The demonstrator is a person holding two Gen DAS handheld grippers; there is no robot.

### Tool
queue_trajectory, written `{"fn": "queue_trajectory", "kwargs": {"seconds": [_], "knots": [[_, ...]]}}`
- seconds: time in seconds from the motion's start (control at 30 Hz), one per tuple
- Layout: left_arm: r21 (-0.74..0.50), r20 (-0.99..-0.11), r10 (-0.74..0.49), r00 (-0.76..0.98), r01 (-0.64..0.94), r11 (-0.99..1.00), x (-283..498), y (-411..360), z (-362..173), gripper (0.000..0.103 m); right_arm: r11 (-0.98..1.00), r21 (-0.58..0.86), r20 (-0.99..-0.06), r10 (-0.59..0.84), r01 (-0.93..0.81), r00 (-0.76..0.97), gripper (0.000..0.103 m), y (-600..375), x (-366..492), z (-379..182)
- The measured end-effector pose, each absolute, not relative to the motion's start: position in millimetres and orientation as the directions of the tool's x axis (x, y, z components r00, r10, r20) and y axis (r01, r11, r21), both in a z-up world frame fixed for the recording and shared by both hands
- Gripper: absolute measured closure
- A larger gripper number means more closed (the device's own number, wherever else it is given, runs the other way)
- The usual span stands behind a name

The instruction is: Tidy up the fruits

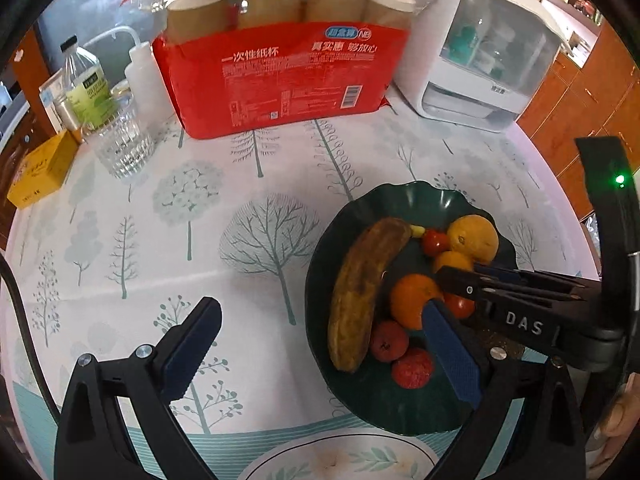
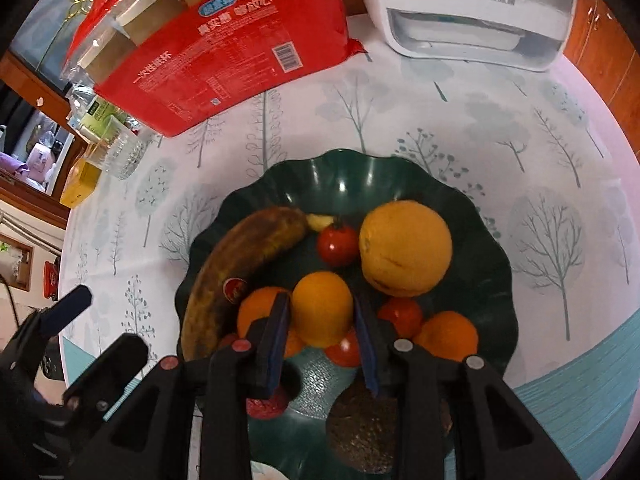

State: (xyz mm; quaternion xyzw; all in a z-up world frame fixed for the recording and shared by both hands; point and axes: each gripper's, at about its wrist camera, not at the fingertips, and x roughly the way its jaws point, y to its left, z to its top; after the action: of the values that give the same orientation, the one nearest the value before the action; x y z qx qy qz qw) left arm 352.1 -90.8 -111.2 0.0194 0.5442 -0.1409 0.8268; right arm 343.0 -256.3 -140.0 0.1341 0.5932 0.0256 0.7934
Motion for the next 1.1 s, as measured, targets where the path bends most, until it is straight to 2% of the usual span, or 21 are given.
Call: {"fn": "queue_trajectory", "kwargs": {"seconds": [0.13,0.63,1.1], "knots": [[-0.122,-0.907,-0.214,0.362,0.26,0.958,351.1,-93.0,-114.0,0.003,0.955,0.272,-0.927,0.226,0.121,0.299,0.058,-257.7,343.5,-137.8],[-0.138,-0.896,-0.233,0.377,0.263,0.955,332.9,-89.5,-98.7,0.003,0.973,0.218,-0.921,0.179,0.077,0.345,0.058,-254.9,306.2,-119.2],[-0.11,-0.897,-0.204,0.392,0.248,0.962,261.0,-74.0,-81.9,0.003,0.988,0.155,-0.915,0.139,0.012,0.379,0.058,-236.7,237.5,-99.8]]}}
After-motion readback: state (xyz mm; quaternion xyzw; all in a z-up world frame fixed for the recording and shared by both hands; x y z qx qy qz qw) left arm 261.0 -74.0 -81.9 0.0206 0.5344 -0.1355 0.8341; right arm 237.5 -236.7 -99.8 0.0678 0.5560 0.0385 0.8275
